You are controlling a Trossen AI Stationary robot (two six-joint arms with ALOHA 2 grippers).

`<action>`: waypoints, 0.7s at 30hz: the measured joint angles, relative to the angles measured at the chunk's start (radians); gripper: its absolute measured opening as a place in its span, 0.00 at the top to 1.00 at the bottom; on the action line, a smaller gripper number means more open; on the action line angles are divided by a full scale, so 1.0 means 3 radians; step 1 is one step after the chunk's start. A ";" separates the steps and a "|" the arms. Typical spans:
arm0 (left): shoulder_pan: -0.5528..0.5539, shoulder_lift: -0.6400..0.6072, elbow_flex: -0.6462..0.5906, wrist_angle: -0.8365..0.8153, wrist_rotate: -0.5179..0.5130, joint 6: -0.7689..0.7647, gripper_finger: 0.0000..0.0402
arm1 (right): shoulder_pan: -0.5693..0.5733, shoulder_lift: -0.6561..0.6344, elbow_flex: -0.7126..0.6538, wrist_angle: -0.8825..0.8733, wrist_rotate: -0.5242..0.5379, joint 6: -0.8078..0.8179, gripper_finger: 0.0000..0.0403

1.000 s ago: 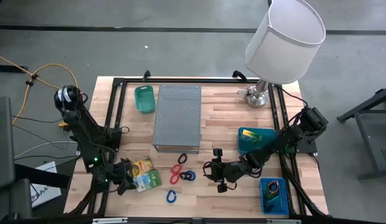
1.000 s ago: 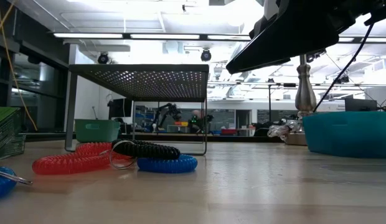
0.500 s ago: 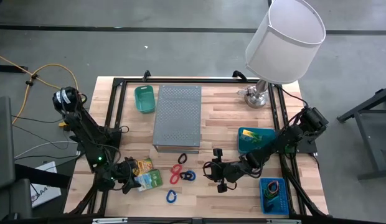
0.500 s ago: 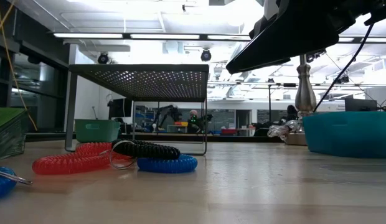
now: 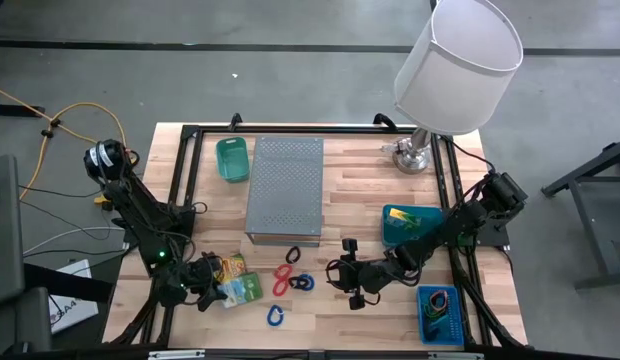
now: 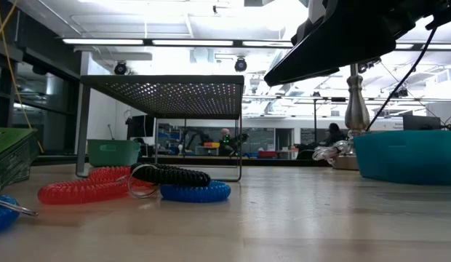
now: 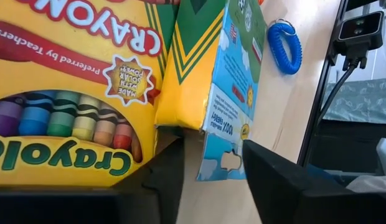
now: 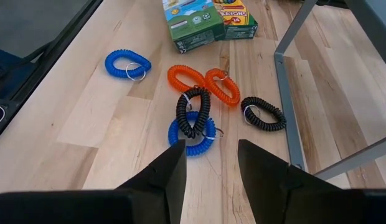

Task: Pick & Place Office Desk Supplies
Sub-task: Put the bottom crayon box into the blue bin

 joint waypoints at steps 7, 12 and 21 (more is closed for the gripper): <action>0.0000 0.0000 0.0000 0.0002 0.0000 0.0019 0.82 | 0.0000 0.0000 0.0000 0.0000 0.0000 -0.0001 0.67; 0.0000 -0.0001 0.0000 0.0013 -0.0001 0.0089 0.95 | 0.0000 0.0000 0.0000 0.0000 0.0000 0.0000 0.67; 0.0085 -0.0004 0.0000 0.0027 0.0099 0.0274 1.00 | 0.0000 0.0000 0.0000 -0.0001 0.0000 0.0000 0.67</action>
